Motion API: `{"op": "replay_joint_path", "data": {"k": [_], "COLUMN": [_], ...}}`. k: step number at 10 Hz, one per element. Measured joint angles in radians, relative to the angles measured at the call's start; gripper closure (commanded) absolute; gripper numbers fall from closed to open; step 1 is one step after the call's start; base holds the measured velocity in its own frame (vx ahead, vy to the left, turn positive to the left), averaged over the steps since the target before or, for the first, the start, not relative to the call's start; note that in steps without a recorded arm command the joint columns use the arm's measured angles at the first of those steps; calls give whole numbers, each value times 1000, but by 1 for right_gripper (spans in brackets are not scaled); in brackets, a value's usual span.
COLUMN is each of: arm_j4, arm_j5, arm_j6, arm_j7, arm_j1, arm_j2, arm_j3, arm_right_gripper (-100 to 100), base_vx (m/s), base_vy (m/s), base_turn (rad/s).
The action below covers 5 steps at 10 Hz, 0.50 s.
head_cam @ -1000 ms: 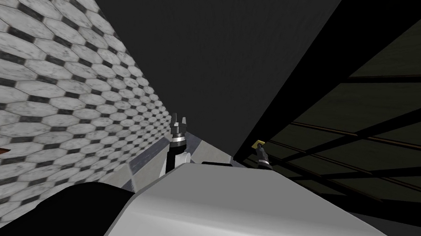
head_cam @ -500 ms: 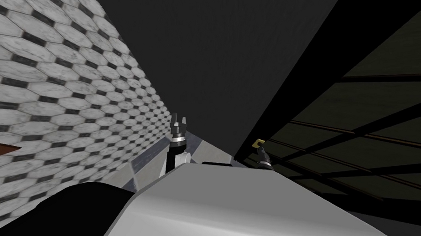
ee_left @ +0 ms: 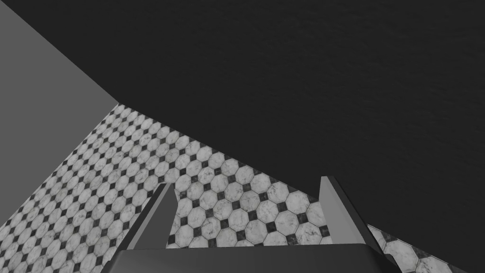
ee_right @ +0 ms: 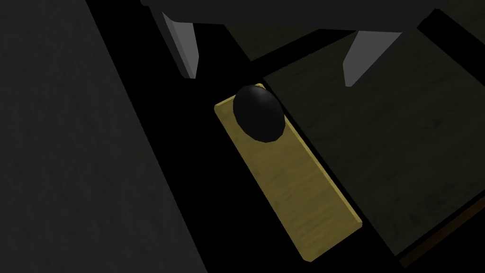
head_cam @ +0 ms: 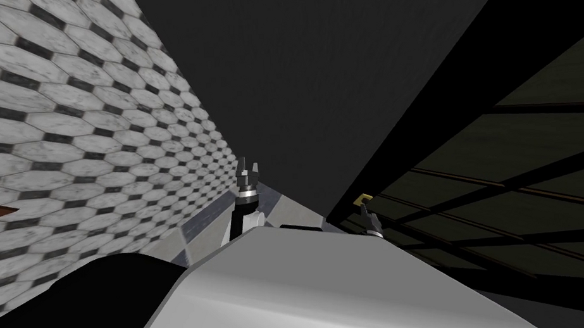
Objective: Pull the door open
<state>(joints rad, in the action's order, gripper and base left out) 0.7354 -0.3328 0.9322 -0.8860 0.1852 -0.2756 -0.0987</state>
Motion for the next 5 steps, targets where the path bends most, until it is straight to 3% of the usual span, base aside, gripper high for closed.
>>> {"op": "replay_joint_path", "data": {"k": [2, 5], "arm_j4": [-16, -5], "arm_j5": [4, 11], "arm_j6": [17, 34], "arm_j7": [-41, -121], "arm_j1": [5, 39], "arm_j2": [-10, -22], "arm_j3": [-1, -4], "arm_right_gripper": [-100, -100], "base_vx": [3, 7], "base_vy": [50, 58], "base_turn": [-15, -21]}}
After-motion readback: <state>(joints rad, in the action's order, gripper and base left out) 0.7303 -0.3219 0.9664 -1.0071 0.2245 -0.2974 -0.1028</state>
